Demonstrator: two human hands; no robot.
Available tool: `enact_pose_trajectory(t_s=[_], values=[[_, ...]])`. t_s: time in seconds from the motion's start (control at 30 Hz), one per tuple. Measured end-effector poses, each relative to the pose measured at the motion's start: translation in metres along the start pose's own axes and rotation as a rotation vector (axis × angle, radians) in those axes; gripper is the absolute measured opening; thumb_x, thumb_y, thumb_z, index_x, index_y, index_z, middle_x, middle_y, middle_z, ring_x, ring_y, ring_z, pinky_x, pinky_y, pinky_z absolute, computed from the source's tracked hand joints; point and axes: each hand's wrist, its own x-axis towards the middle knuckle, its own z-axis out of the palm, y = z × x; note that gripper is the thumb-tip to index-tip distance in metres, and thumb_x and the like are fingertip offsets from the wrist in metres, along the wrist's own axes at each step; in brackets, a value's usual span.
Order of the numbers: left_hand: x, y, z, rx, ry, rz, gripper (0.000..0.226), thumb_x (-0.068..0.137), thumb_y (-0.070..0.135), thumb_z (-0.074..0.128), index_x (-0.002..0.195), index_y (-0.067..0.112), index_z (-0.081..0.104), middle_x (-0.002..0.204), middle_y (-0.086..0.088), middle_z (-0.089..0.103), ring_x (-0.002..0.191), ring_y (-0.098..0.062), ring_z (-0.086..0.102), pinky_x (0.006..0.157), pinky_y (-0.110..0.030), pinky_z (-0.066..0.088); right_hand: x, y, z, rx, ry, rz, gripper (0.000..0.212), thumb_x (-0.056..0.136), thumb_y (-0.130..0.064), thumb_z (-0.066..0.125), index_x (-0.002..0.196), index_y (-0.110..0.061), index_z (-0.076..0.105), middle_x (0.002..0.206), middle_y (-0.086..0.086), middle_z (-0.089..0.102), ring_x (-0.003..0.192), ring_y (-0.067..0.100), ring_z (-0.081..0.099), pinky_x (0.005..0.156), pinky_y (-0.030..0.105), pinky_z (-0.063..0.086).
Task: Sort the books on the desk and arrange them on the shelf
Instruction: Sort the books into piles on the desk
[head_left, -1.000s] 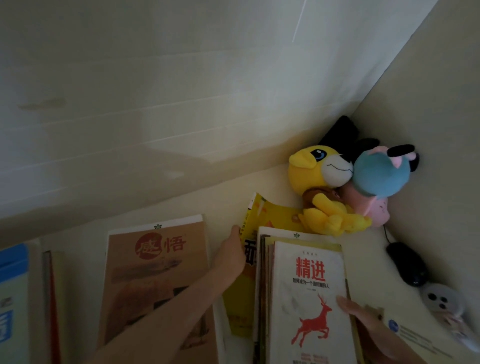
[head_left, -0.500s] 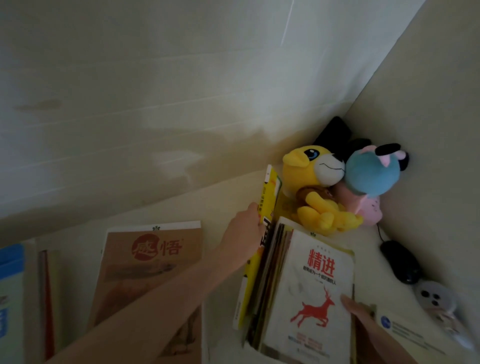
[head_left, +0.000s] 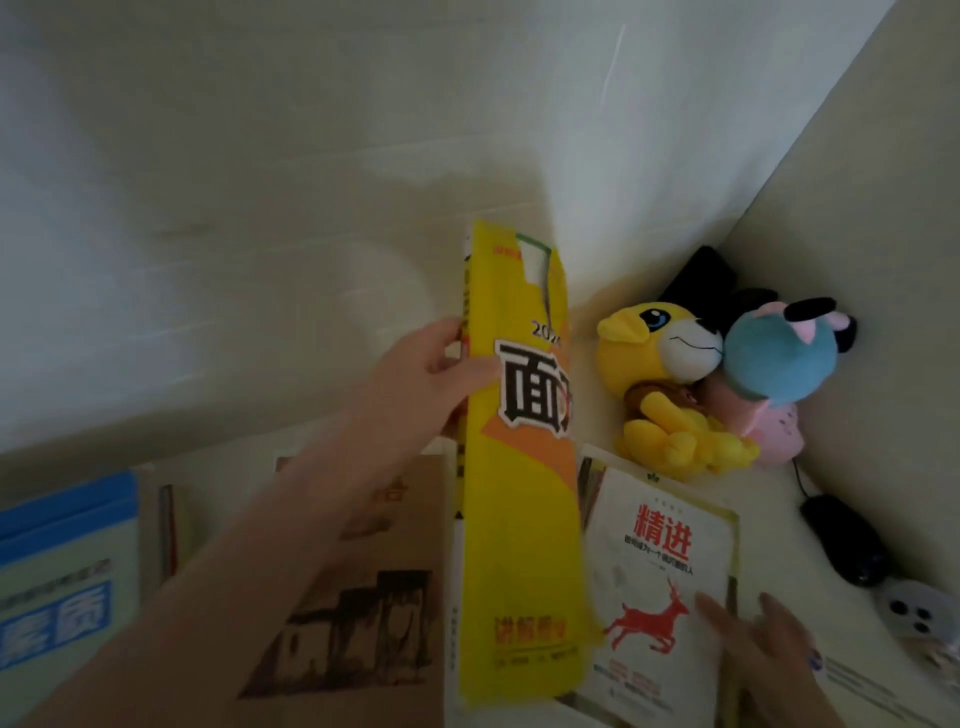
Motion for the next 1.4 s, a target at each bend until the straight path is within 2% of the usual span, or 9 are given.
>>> enact_pose_trajectory(t_s=[0.07, 0.13, 0.2, 0.3, 0.53, 0.7, 0.97, 1.23, 1.4], values=[[-0.004, 0.015, -0.012, -0.012, -0.036, 0.006, 0.020, 0.095, 0.013, 0.051, 0.111, 0.018, 0.063, 0.082, -0.002, 0.075, 0.066, -0.014, 0.070, 0.053, -0.023, 0.054, -0.008, -0.023, 0.000, 0.004, -0.034, -0.128, 0.083, 0.071, -0.045, 0.079, 0.141, -0.020, 0.043, 0.153, 0.005, 0.030, 0.136, 0.028, 0.037, 0.113, 0.044, 0.031], [-0.012, 0.017, -0.022, -0.052, -0.061, -0.030, 0.023, 0.094, 0.013, 0.052, 0.114, 0.017, 0.063, 0.087, -0.004, 0.075, 0.070, -0.016, 0.071, 0.055, -0.024, 0.055, -0.017, -0.051, 0.013, 0.144, -0.235, -0.265, 0.088, 0.061, -0.065, 0.074, 0.136, -0.028, 0.047, 0.144, -0.001, 0.045, 0.128, 0.015, 0.047, 0.105, 0.032, 0.036], [-0.024, 0.013, -0.033, -0.101, -0.090, -0.067, 0.031, 0.088, 0.018, 0.056, 0.118, 0.018, 0.062, 0.098, -0.010, 0.074, 0.080, -0.023, 0.071, 0.060, -0.029, 0.058, -0.027, -0.071, 0.030, 0.363, -0.548, -0.144, 0.101, 0.045, -0.085, 0.069, 0.129, -0.030, 0.055, 0.127, -0.009, 0.063, 0.115, 0.009, 0.060, 0.097, 0.033, 0.043], [-0.044, 0.008, -0.049, -0.214, -0.129, -0.092, 0.043, 0.078, 0.022, 0.056, 0.120, 0.017, 0.062, 0.106, -0.015, 0.071, 0.089, -0.030, 0.069, 0.065, -0.034, 0.060, -0.045, -0.092, 0.063, 0.371, -0.933, 0.140, 0.100, 0.049, -0.080, 0.073, 0.127, -0.018, 0.060, 0.124, 0.013, 0.066, 0.115, 0.035, 0.062, 0.098, 0.055, 0.046], [-0.085, -0.021, -0.097, -0.248, -0.055, -0.166, 0.036, 0.084, 0.023, 0.063, 0.120, 0.021, 0.063, 0.111, -0.014, 0.070, 0.102, -0.035, 0.065, 0.075, -0.037, 0.057, -0.069, -0.075, 0.103, 0.484, -1.230, 0.364, 0.090, 0.038, -0.046, 0.096, 0.116, -0.011, 0.070, 0.123, 0.024, 0.063, 0.104, 0.042, 0.066, 0.079, 0.052, 0.057], [-0.113, -0.071, -0.118, -0.255, 0.102, -0.307, 0.030, 0.089, 0.016, 0.055, 0.118, 0.022, 0.061, 0.103, -0.009, 0.073, 0.088, -0.026, 0.071, 0.069, -0.034, 0.060, -0.072, -0.080, 0.123, 0.304, -1.087, 0.128, 0.043, 0.083, -0.024, 0.065, 0.125, -0.015, 0.063, 0.117, 0.019, 0.068, 0.102, 0.038, 0.067, 0.086, 0.054, 0.055], [-0.132, -0.144, -0.135, -0.202, 0.363, -0.372, 0.024, 0.090, 0.014, 0.062, 0.107, 0.030, 0.057, 0.090, 0.006, 0.074, 0.077, -0.017, 0.072, 0.061, -0.031, 0.058, -0.091, -0.060, 0.166, -0.026, -0.933, -0.109, 0.027, 0.088, -0.014, 0.063, 0.116, -0.015, 0.065, 0.101, 0.011, 0.075, 0.089, 0.030, 0.072, 0.075, 0.044, 0.059], [-0.124, -0.186, -0.125, 0.193, 0.302, -0.290, 0.044, 0.094, 0.007, 0.054, 0.120, 0.042, 0.044, 0.100, 0.013, 0.062, 0.083, 0.004, 0.060, 0.064, -0.008, 0.049, -0.079, -0.027, 0.182, -0.352, -0.716, -0.276, 0.015, 0.091, -0.011, 0.065, 0.106, -0.010, 0.068, 0.083, -0.001, 0.076, 0.075, 0.021, 0.073, 0.069, 0.041, 0.060], [-0.126, -0.193, -0.135, 0.419, 0.387, -0.268, 0.041, 0.094, 0.015, 0.056, 0.131, 0.032, 0.046, 0.112, 0.006, 0.042, 0.088, -0.006, 0.052, 0.064, -0.004, 0.039, -0.075, -0.024, 0.188, -0.552, -0.628, -0.380, 0.017, 0.091, -0.021, 0.066, 0.107, -0.014, 0.066, 0.088, 0.000, 0.071, 0.076, 0.015, 0.068, 0.066, 0.032, 0.056]])
